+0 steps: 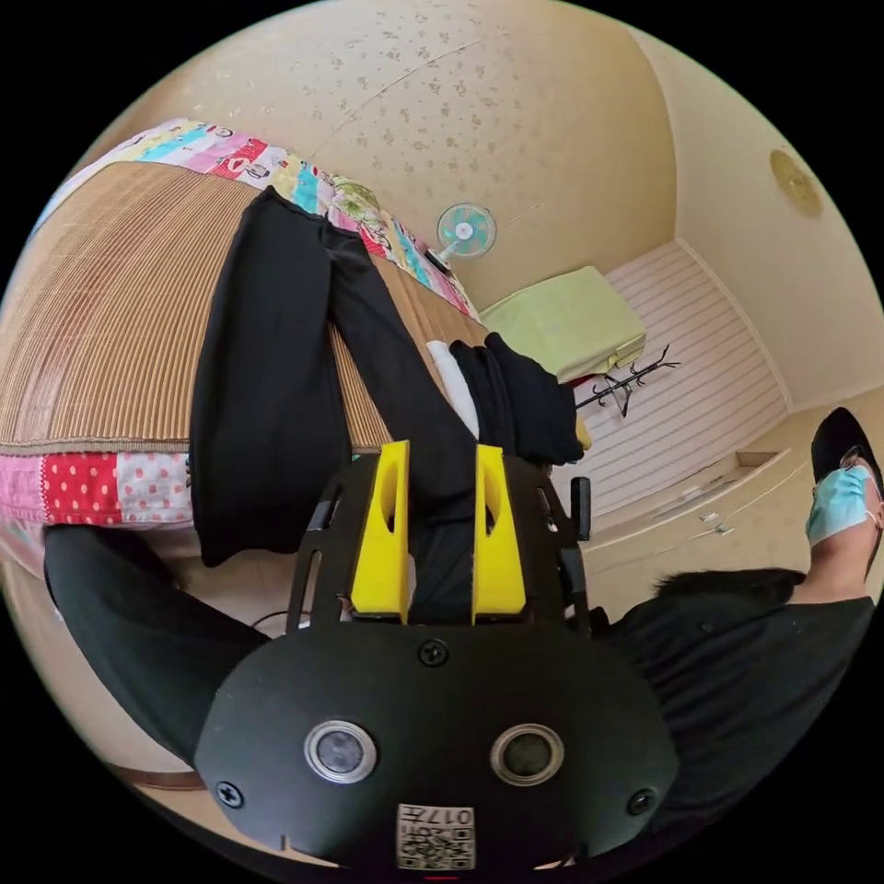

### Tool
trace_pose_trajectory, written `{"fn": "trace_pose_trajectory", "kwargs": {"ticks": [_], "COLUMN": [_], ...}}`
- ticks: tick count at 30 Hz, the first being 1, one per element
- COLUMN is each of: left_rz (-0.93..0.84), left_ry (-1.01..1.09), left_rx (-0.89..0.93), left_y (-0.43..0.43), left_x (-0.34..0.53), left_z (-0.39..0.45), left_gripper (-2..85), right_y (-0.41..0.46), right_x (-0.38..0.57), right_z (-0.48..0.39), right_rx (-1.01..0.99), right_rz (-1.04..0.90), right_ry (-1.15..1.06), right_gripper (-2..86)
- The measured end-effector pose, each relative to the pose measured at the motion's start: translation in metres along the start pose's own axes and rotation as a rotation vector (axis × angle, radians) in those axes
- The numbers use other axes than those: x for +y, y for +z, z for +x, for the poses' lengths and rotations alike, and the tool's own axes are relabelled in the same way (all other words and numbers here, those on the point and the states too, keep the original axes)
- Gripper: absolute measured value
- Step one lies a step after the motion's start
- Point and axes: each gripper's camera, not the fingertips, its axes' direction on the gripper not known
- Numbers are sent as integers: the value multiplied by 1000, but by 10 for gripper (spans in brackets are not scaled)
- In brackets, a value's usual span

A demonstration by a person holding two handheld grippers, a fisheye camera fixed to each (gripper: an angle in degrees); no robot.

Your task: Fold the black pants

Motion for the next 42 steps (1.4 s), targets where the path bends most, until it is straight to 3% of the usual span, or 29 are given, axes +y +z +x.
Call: {"fn": "trace_pose_trajectory", "kwargs": {"ticks": [2, 4, 11, 12, 15, 18, 24, 28, 32, 35, 37, 39, 42], "left_rz": [-90, -230, -390, -423, -390, -353, -255, -258, -224, -142, -59, -1, 53], "left_ry": [33, 27, 86, 73, 18, -44, -91, -137, -174, -179, -249, -284, -277], "left_rx": [-53, 26, 57, 46, -21, -26, 34, 106, 179, 338, 495, 562, 462], "left_y": [35, 88, 181, 191, 183, 156, 109, 90, 65, 39, 11, -19, -75], "left_x": [-15, -37, -73, -71, -57, -41, -31, -32, -33, -33, -28, -22, -5], "left_z": [6, 12, 51, 48, 26, 0, -24, -33, -49, -74, -103, -121, -138], "left_gripper": [135, 142, 156, 125, 49, 34, 15, 6, 3, 4, 5, 7, 12], "right_y": [-3, -3, 39, 47, 66, 65, 95, 188, 244, 246, 227, 232, 270], "right_x": [2, -1, -14, -15, -25, -70, -279, -400, -438, -454, -456, -462, -476], "right_z": [-10, -29, -98, -105, -115, -107, -16, 80, 113, 79, 4, -60, -151], "right_rx": [-83, -181, -180, -209, -174, -199, -51, 124, 133, 278, 354, 294, 135], "right_rz": [3, -4, -128, -155, -319, -396, -195, -247, -275, -121, 145, 225, 183], "right_ry": [-58, -157, -358, -379, -505, -603, -288, 82, 213, 223, 145, 10, -198], "right_gripper": [31, 30, 34, 35, 45, 70, 146, 176, 126, 42, 34, 32, 35]}}
